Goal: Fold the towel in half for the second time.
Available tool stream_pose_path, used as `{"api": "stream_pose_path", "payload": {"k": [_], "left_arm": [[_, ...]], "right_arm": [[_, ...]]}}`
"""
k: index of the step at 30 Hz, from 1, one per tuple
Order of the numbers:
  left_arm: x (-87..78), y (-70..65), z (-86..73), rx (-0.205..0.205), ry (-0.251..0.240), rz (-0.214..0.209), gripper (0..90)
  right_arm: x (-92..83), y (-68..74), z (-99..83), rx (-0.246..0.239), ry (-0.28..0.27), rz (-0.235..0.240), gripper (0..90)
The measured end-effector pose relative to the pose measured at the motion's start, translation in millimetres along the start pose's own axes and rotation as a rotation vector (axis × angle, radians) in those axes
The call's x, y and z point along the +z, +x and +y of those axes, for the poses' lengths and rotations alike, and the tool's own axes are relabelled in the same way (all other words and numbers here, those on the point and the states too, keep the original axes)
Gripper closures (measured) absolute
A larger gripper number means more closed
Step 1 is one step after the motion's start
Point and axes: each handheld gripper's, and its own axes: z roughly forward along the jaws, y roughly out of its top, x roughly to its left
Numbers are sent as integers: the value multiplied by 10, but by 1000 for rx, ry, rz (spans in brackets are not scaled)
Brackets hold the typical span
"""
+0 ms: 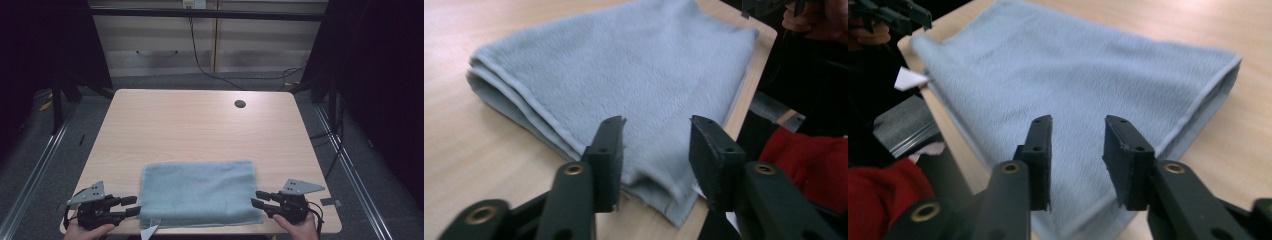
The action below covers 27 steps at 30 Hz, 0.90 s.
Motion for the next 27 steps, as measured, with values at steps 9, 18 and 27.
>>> {"api": "stream_pose_path", "payload": {"k": [9, 18, 27], "left_arm": [[36, 331, 285, -104, -67, 195, 349], [84, 707, 225, -178, -46, 362, 260], [159, 700, 99, -160, -3, 344, 163]], "right_arm": [[144, -185, 315, 38, -84, -87, 496], [103, -588, 345, 97, -120, -231, 407], [56, -722, 117, 133, -94, -333, 339]]}}
